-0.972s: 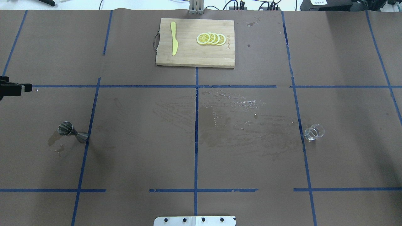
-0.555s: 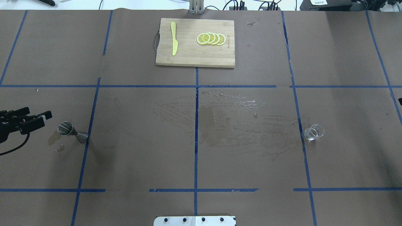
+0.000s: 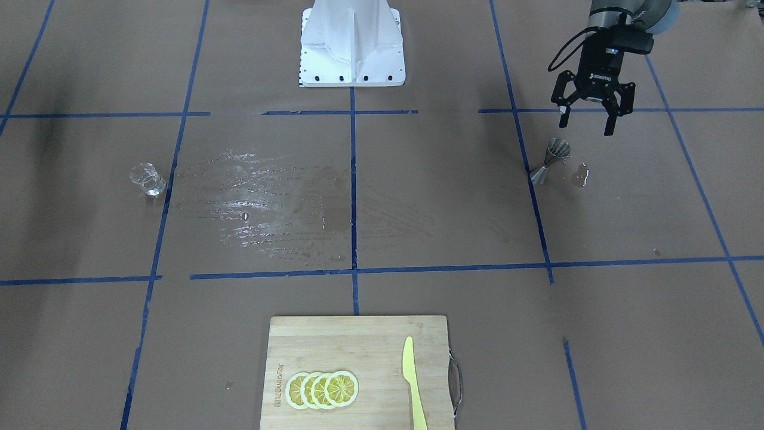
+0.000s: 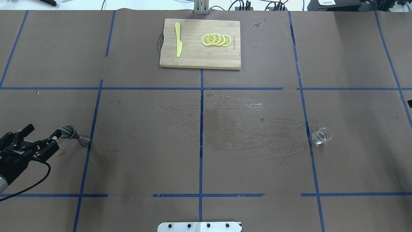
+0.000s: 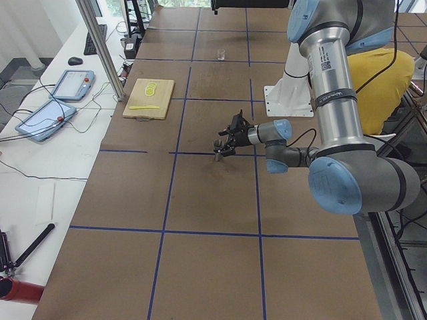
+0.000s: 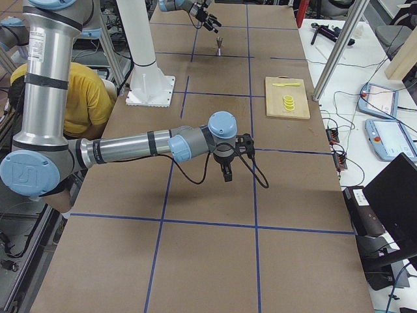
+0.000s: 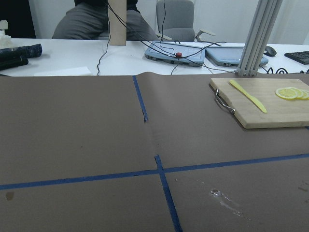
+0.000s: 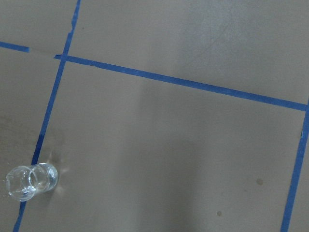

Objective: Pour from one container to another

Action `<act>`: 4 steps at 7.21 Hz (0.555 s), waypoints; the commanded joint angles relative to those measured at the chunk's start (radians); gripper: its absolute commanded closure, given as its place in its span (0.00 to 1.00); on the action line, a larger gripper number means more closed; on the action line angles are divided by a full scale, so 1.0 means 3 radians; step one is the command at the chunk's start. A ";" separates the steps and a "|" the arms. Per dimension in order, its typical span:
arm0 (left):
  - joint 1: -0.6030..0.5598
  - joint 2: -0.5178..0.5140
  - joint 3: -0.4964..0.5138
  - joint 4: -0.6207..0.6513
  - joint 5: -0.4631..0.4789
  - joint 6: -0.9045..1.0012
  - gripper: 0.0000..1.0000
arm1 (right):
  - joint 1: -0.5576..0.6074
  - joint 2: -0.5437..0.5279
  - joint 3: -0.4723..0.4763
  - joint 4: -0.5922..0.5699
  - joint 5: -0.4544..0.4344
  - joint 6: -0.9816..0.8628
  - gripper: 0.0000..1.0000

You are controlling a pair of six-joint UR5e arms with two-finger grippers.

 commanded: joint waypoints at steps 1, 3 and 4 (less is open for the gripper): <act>0.0217 -0.0462 0.0523 0.0001 0.0509 0.0004 0.01 | 0.0000 0.0000 0.0000 0.0002 0.0004 0.0009 0.00; 0.0222 -0.0607 0.0659 0.0001 0.0516 -0.0007 0.01 | 0.0000 0.0000 0.0005 0.0002 -0.0001 0.0019 0.00; 0.0222 -0.0674 0.0785 -0.0009 0.0521 -0.0007 0.01 | 0.0000 0.0000 0.0005 0.0002 -0.0001 0.0019 0.00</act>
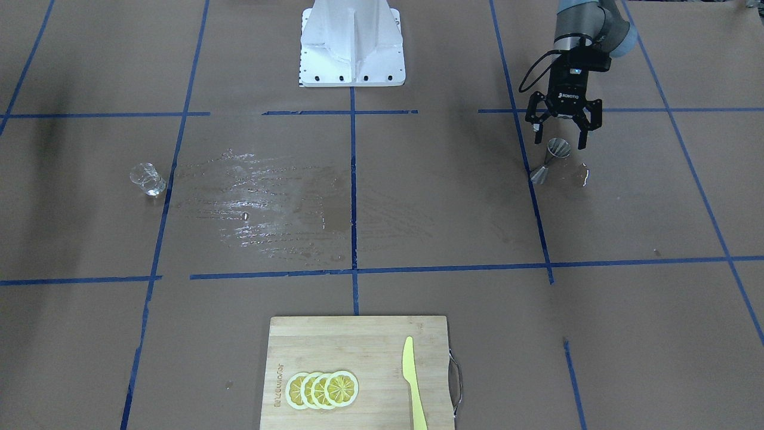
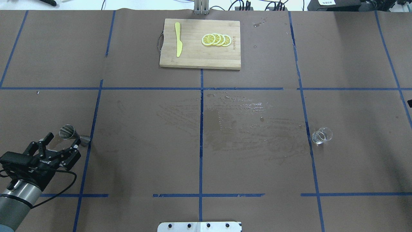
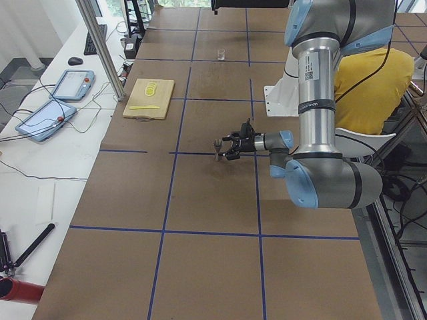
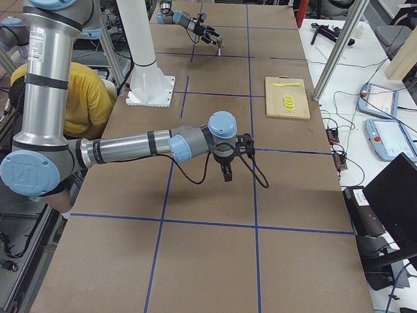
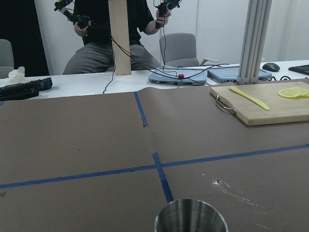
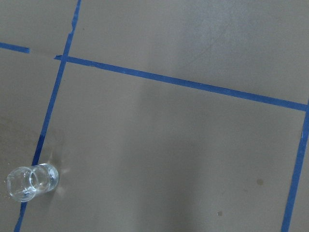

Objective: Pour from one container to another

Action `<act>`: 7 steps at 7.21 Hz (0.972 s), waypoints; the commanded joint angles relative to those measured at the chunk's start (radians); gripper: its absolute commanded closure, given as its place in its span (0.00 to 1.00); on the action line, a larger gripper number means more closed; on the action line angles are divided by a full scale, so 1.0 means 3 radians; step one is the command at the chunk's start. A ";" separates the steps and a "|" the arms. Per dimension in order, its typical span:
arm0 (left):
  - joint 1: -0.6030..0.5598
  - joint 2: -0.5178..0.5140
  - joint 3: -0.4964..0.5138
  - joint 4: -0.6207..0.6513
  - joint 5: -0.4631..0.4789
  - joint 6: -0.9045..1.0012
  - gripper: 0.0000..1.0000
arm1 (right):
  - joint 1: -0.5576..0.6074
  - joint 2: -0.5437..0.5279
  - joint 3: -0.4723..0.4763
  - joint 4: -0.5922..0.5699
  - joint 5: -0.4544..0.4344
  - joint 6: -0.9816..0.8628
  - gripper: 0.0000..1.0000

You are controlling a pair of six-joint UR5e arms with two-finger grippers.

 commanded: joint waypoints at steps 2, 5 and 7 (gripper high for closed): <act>0.0000 -0.0311 0.0437 -0.0038 0.0185 -0.0007 0.01 | 0.0000 0.0005 -0.0004 0.0000 -0.0022 -0.0002 0.00; 0.0005 -0.0347 0.0581 -0.0059 0.0313 -0.0355 0.01 | 0.0005 0.0005 0.0011 0.0020 -0.0022 -0.0002 0.00; 0.0010 -0.0597 0.0760 -0.0054 0.0400 -0.0345 0.05 | 0.0005 0.0005 0.0001 0.0082 -0.0022 -0.0002 0.00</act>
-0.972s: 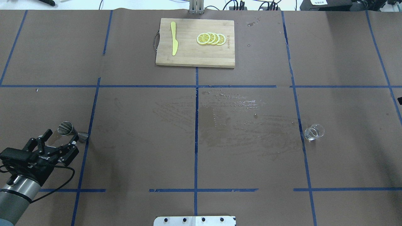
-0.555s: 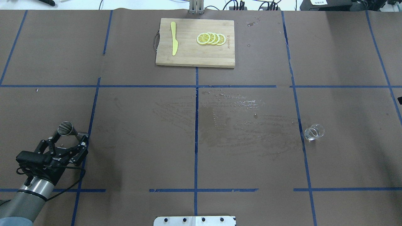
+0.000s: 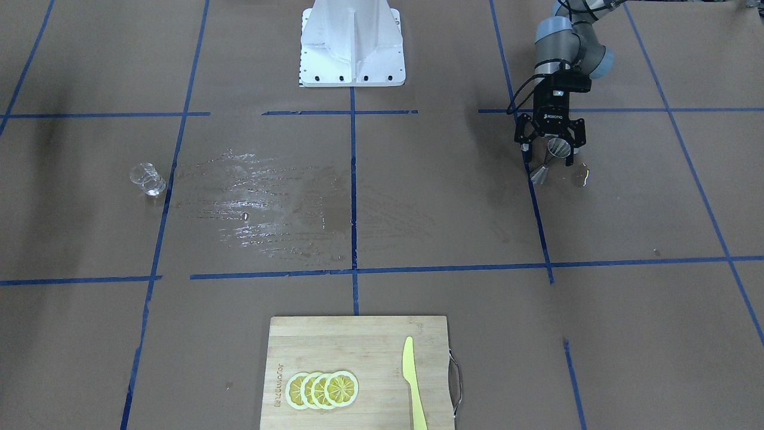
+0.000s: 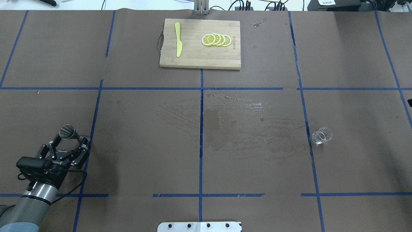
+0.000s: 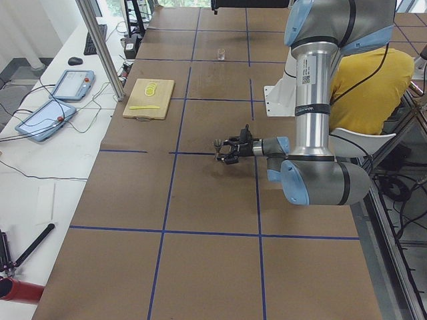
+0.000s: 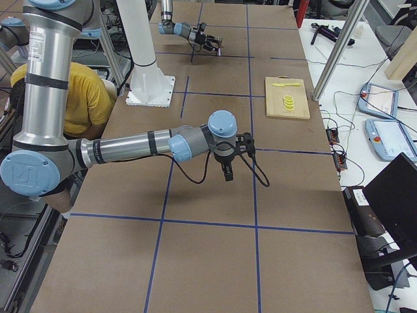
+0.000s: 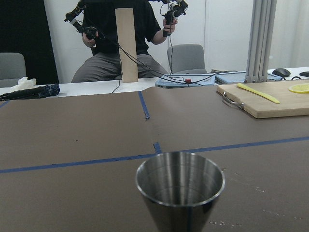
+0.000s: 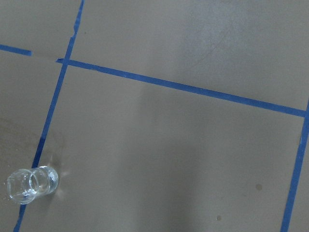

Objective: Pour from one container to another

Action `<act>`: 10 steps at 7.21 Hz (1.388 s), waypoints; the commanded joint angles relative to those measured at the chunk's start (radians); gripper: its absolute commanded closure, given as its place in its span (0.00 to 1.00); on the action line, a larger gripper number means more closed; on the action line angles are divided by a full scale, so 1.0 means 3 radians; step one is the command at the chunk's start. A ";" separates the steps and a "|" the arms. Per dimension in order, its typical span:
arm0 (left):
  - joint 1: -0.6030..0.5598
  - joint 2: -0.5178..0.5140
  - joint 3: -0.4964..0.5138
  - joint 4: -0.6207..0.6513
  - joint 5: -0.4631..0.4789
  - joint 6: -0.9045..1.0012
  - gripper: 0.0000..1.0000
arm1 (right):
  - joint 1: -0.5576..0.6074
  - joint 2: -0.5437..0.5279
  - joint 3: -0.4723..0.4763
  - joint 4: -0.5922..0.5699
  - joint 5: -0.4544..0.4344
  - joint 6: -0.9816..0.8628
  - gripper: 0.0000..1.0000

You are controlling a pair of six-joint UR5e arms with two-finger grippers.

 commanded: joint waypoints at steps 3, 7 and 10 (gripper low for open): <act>-0.0011 -0.0057 0.0087 -0.0001 0.0036 0.0022 0.38 | 0.0001 0.0005 -0.0004 0.0026 -0.0005 0.0000 0.00; -0.0016 -0.0051 0.0072 -0.0006 0.0138 0.0022 0.53 | 0.0001 0.0005 -0.0009 0.0026 -0.0005 0.0000 0.00; -0.0016 -0.0051 0.0061 -0.0006 0.0143 0.0057 0.73 | 0.0001 0.0005 -0.0019 0.0026 -0.0010 0.0000 0.00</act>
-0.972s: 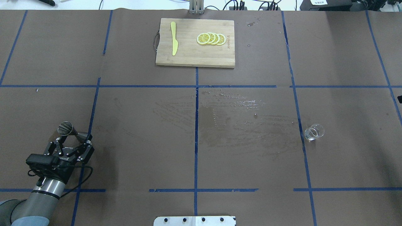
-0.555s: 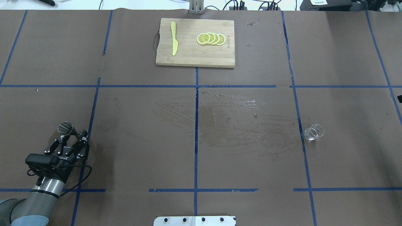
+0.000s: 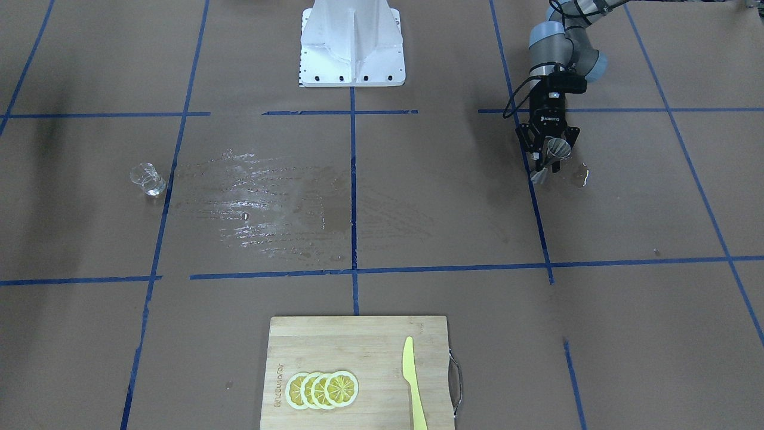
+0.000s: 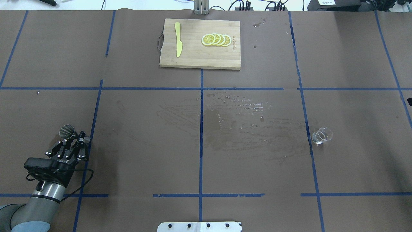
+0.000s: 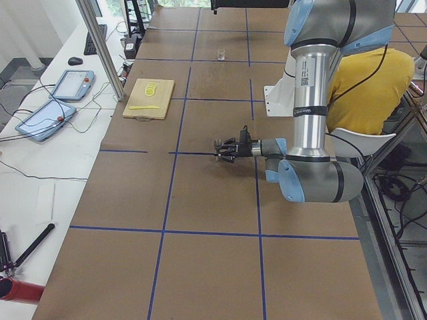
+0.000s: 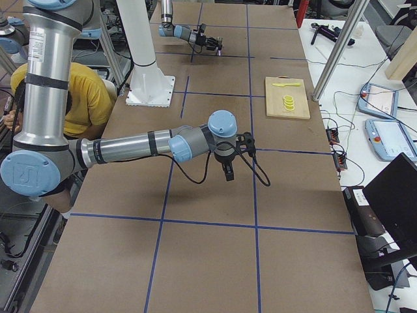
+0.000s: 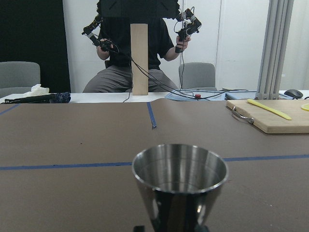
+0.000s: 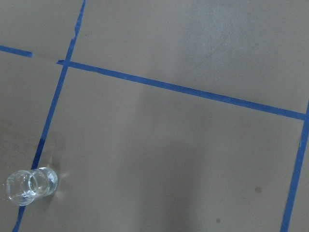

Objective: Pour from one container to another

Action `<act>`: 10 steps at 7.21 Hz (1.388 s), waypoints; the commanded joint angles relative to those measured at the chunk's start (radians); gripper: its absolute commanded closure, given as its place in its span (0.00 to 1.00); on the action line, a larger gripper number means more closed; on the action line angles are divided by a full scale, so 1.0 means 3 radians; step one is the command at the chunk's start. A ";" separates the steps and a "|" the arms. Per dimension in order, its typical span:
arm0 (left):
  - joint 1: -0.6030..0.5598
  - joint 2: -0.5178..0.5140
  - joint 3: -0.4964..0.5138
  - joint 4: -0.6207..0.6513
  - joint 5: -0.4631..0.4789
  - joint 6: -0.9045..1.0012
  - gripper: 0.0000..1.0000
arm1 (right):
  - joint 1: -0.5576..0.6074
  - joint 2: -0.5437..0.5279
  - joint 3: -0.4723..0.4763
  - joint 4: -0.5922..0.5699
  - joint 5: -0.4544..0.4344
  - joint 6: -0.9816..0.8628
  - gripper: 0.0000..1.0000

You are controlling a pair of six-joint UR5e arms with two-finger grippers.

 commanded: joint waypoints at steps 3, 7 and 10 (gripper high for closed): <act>-0.0015 0.0193 -0.0216 -0.0015 -0.0003 0.0372 1.00 | 0.0000 0.0081 -0.0056 -0.0005 -0.0002 0.0005 0.00; 0.0010 0.0179 -0.0366 -0.0552 -0.0090 0.0747 1.00 | -0.0279 0.0373 0.0015 0.0375 -0.0083 0.0575 0.00; 0.0010 0.0169 -0.0361 -0.0547 -0.0166 0.0752 1.00 | -0.1566 0.0231 0.0066 0.2017 -0.1404 0.2288 0.00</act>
